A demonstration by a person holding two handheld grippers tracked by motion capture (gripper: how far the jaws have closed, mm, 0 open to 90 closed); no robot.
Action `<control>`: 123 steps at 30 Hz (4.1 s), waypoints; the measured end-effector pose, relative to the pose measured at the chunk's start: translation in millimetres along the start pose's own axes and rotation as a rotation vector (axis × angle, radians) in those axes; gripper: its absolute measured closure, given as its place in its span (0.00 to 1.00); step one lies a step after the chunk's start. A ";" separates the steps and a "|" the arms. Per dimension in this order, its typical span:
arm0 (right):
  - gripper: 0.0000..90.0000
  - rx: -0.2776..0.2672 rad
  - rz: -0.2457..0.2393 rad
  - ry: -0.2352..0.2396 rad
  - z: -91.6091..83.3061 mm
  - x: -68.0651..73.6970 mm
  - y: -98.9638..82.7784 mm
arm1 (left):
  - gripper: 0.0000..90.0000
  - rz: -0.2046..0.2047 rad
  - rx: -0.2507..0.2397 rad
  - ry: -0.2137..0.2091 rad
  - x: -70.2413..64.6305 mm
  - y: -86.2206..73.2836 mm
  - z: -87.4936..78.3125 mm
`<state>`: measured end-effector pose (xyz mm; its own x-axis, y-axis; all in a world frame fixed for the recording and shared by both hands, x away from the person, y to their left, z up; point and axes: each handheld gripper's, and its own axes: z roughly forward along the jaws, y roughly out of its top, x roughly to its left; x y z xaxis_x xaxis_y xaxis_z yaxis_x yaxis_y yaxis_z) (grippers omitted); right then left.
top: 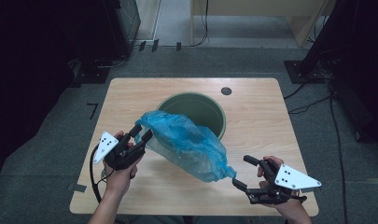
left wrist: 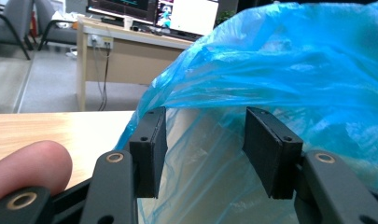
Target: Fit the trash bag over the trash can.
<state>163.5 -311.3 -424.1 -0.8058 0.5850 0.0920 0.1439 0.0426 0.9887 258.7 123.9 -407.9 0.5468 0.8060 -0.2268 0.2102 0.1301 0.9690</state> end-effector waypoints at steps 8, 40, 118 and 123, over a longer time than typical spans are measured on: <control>0.28 -0.015 -0.014 -0.030 -4.2 -2.6 3.4 | 0.54 0.001 0.004 0.021 -0.4 7.0 6.6; 1.00 -0.037 -0.148 -0.359 112.1 22.5 71.9 | 0.47 -0.048 0.029 -0.087 8.5 38.6 24.3; 1.00 0.054 0.193 -0.509 108.1 -30.0 -0.4 | 1.00 0.176 0.318 -0.180 5.3 -52.2 14.6; 1.00 0.079 0.091 -0.496 101.4 -22.7 5.8 | 0.98 0.172 0.334 -0.077 13.5 -49.5 16.3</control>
<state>240.9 -242.3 -432.5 -0.4211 0.9025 0.0907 0.2590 0.0238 0.9656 268.9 118.9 -460.5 0.6539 0.7520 -0.0833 0.3558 -0.2085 0.9110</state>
